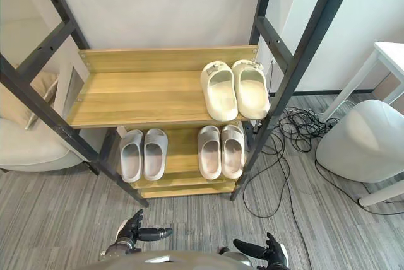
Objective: Organize the slippers on the shoe rack
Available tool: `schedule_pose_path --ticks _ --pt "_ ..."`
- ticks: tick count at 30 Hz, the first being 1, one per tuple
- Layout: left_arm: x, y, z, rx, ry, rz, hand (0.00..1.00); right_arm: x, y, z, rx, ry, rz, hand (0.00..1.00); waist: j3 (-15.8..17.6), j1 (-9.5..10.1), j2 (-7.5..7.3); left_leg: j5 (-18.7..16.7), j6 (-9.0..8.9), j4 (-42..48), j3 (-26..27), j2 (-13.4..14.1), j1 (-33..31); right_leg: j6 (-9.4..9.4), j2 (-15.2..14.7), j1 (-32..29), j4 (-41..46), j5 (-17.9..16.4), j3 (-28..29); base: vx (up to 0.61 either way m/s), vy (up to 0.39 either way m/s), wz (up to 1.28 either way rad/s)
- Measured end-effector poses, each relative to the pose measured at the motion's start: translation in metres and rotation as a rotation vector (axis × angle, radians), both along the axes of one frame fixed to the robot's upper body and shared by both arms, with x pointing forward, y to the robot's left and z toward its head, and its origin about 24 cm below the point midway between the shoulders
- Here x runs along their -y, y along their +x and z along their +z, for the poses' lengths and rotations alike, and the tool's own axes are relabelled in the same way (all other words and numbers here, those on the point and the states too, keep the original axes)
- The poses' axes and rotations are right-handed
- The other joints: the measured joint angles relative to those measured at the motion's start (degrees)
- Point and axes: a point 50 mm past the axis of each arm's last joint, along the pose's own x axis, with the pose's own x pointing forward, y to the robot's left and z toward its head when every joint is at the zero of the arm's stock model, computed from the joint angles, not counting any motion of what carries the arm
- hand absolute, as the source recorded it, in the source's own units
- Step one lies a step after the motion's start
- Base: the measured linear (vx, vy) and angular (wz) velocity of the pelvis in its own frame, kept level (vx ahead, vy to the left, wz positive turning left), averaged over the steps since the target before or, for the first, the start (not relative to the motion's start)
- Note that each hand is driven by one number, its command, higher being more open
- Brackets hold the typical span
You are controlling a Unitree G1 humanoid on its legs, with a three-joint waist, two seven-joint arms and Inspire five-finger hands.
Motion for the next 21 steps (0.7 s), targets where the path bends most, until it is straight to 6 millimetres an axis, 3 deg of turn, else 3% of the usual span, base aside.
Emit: schedule_pose_path --ticks 2,5,6,9,10,11,12,13,14,15,16,17,18,20,21 --pt "0.001 -0.001 -0.001 -0.008 -0.002 0.011 1.0 0.0 0.003 0.0 0.005 -0.005 0.01 1.0 0.2 0.11 0.15 -0.2 -0.01 0.4 0.8 0.1 0.1 -0.13 0.0 -0.6 1.1 -0.2 0.8 0.0 0.04 -0.24" --pt "0.001 0.005 0.0 0.014 -0.003 0.046 1.0 0.0 0.023 0.003 0.046 -0.009 0.023 1.0 2.1 0.67 0.55 -0.4 0.01 1.7 2.9 0.3 -0.2 -0.25 -0.5 -5.8 10.5 -3.8 3.3 -0.03 0.022 -0.37" --pt "-0.001 0.012 0.002 0.032 0.006 0.041 1.0 -0.001 0.033 0.004 0.066 -0.009 0.03 1.0 3.7 0.7 -0.24 -0.4 0.08 2.7 3.1 -0.5 -0.8 -0.12 -1.8 -9.4 17.7 -6.8 4.0 -0.1 -0.009 -0.17" --pt "-0.004 0.019 0.005 0.05 0.019 0.038 1.0 -0.004 0.036 0.004 0.07 -0.003 0.046 1.0 4.5 1.66 -1.61 -0.5 0.58 4.9 3.1 -1.4 -3.6 0.21 -3.5 -14.1 24.6 -9.4 5.3 -0.18 -0.058 -0.02" --pt "-0.003 0.02 0.005 0.054 0.017 0.042 1.0 -0.003 0.037 0.005 0.072 -0.007 0.049 1.0 4.6 1.81 -1.4 -0.4 0.76 5.4 3.1 -1.1 -4.6 0.32 -3.6 -14.9 25.8 -9.8 5.4 -0.16 -0.12 0.2" --pt "-0.005 0.02 0.005 0.056 0.022 0.054 1.0 -0.004 0.038 0.005 0.081 -0.003 0.044 1.0 4.6 1.78 -1.74 -0.1 0.86 6.8 2.3 -1.6 -6.6 1.22 -4.5 -18.6 36.0 -13.8 7.1 -0.1 -0.162 0.44" --pt "-0.009 0.018 0.005 0.055 0.032 0.077 1.0 -0.007 0.039 0.005 0.087 0.001 0.049 1.0 4.4 1.8 -2.47 0.0 0.63 8.2 0.8 -2.1 -7.8 1.98 -4.5 -18.6 42.2 -17.0 8.7 -0.08 -0.173 0.48" --pt "-0.01 0.018 0.005 0.055 0.035 0.082 1.0 -0.007 0.038 0.005 0.086 0.001 0.053 1.0 4.3 1.84 -2.69 0.0 0.57 8.5 0.5 -2.3 -8.2 2.04 -4.5 -18.4 42.7 -17.6 9.2 -0.07 -0.21 0.59" --pt "-0.012 0.02 0.007 0.066 0.045 0.094 1.0 -0.012 0.039 0.004 0.082 0.006 0.083 1.0 3.8 2.75 -3.7 0.4 -0.26 10.1 -0.9 -2.9 -10.3 1.41 -3.9 -17.5 40.4 -20.6 11.7 -0.08 -0.18 0.42" --pt "-0.011 0.022 0.007 0.074 0.042 0.099 1.0 -0.011 0.041 0.005 0.084 -0.001 0.095 1.0 3.8 3.34 -3.84 0.6 -0.65 10.4 -1.4 -2.8 -11.5 -0.23 -3.3 -17.2 37.9 -21.6 11.8 -0.16 -0.242 0.57" --pt "0.0 0.024 0.006 0.08 0.011 0.122 1.0 0.004 0.047 0.009 0.094 -0.044 0.109 1.0 4.0 4.51 0.22 1.6 0.03 10.3 -3.8 -0.3 -14.3 -2.12 -0.1 -17.0 33.0 -18.4 9.4 -0.16 -0.178 0.42" --pt "0.003 0.024 0.006 0.08 0.003 0.123 1.0 0.007 0.048 0.01 0.095 -0.056 0.108 1.0 4.1 4.81 1.15 2.4 0.06 9.8 -5.3 0.3 -15.2 -2.48 0.6 -16.9 31.6 -17.5 8.3 -0.23 -0.222 0.71" --pt "0.006 0.026 0.006 0.084 -0.003 0.124 1.0 0.012 0.048 0.011 0.093 -0.076 0.103 1.0 4.6 4.63 2.31 3.7 -1.31 8.6 -7.6 1.2 -16.0 -3.08 1.5 -16.6 30.1 -16.6 5.9 -0.17 -0.153 0.62" --pt "0.007 0.025 0.005 0.075 -0.009 0.128 1.0 0.014 0.051 0.012 0.098 -0.09 0.104 1.0 4.9 4.71 3.22 6.0 -2.98 5.9 -8.2 3.0 -16.3 -4.58 2.6 -16.6 28.3 -15.0 3.2 -0.14 -0.139 0.63" --pt "0.006 0.024 0.004 0.068 -0.008 0.136 1.0 0.013 0.055 0.013 0.106 -0.09 0.101 1.0 5.2 4.64 2.97 6.0 -3.01 3.9 -7.2 4.0 -16.7 -5.81 2.6 -16.8 26.4 -13.4 1.6 -0.09 -0.077 0.73"
